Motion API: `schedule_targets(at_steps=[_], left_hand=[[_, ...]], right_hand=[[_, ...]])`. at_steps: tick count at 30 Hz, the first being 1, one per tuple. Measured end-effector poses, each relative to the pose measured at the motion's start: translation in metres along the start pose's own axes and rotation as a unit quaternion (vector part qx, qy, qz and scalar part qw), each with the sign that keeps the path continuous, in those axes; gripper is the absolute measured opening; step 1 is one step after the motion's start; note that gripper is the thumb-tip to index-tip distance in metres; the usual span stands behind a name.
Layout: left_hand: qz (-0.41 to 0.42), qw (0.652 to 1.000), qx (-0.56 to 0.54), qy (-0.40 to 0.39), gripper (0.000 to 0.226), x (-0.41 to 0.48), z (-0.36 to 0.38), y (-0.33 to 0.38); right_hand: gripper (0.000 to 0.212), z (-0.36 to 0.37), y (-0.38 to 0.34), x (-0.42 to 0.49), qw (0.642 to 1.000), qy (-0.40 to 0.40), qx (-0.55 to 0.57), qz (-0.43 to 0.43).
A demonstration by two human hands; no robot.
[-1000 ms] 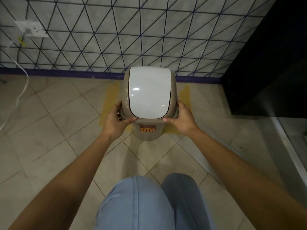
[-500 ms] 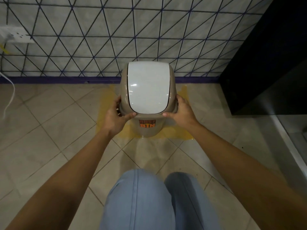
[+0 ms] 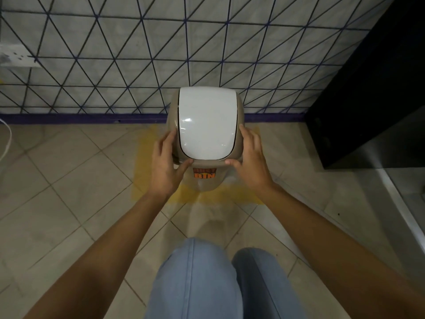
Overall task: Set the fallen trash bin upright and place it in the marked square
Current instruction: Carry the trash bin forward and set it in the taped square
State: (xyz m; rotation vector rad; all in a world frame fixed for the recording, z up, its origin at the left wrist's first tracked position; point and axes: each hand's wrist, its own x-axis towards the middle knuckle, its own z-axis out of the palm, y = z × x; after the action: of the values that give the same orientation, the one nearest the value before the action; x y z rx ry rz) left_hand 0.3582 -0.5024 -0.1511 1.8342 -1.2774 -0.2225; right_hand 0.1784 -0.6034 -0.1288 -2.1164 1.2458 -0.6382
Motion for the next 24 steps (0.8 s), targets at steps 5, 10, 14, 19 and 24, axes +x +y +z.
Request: schedule_targets(at_steps=[5,10,14,19,24], left_hand=[[-0.019,1.0,-0.01,-0.007,0.087,0.015,0.002,-0.004],[-0.02,1.0,-0.013,-0.014,0.087,0.032,0.006,-0.011],[-0.027,0.999,-0.034,-0.023,0.087,0.048,0.009,-0.014],[-0.03,0.999,-0.028,-0.033,0.087,0.065,0.013,-0.016],[-0.009,0.999,-0.019,-0.029,0.083,0.078,0.018,-0.018]], right_hand=[[0.096,0.002,0.001,0.016,1.0,-0.009,-0.005,0.011],[0.097,0.005,0.001,0.033,1.0,-0.008,-0.009,0.018],[0.096,0.003,0.0,0.048,0.999,-0.015,-0.021,0.019],[0.098,-0.003,-0.001,0.067,0.999,-0.034,-0.033,0.026],[0.101,-0.008,0.003,0.091,0.997,-0.056,-0.044,0.016]])
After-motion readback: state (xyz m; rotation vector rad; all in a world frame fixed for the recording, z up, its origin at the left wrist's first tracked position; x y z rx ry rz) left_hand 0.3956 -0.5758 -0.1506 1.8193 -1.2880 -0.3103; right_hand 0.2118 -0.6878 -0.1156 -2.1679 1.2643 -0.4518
